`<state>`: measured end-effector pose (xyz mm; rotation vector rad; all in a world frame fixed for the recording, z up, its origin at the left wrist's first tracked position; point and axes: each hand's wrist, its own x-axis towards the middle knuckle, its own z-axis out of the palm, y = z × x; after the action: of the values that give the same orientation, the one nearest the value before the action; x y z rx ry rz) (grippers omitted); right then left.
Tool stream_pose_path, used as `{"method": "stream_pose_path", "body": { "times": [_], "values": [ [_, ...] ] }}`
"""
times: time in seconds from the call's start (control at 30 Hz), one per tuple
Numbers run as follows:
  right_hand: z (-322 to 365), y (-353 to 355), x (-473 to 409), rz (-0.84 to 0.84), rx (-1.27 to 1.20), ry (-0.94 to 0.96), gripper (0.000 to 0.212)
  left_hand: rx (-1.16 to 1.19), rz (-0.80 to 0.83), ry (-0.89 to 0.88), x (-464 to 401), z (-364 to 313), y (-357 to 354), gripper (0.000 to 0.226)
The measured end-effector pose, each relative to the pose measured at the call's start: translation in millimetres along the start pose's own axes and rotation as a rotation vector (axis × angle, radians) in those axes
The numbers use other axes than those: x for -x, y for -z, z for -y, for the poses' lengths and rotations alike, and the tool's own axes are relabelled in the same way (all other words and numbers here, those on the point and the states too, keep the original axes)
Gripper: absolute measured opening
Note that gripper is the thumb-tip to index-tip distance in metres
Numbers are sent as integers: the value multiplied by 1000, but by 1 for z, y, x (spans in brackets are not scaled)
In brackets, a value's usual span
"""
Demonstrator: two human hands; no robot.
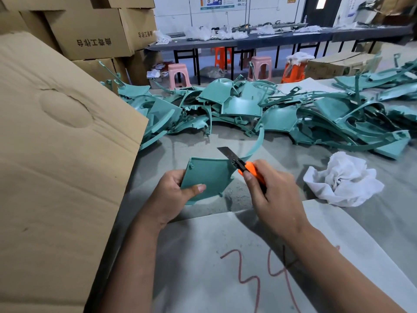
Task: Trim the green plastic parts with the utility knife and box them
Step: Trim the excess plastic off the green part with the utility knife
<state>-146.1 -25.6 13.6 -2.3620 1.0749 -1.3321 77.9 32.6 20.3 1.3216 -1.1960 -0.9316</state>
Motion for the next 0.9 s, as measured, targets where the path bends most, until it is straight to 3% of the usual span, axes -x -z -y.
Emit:
{"method": "stream_pose_path", "body": {
  "times": [0.27, 0.57, 0.9],
  "values": [
    [-38, 18, -10, -70, 70, -150, 26, 163, 54, 75, 8, -5, 15, 28],
    [-63, 30, -17, -182, 60, -286, 23, 270, 199, 93, 14, -6, 25, 42],
    [-68, 34, -18, -261, 185, -395, 26, 288, 127, 96, 13, -5, 18, 35]
  ]
}}
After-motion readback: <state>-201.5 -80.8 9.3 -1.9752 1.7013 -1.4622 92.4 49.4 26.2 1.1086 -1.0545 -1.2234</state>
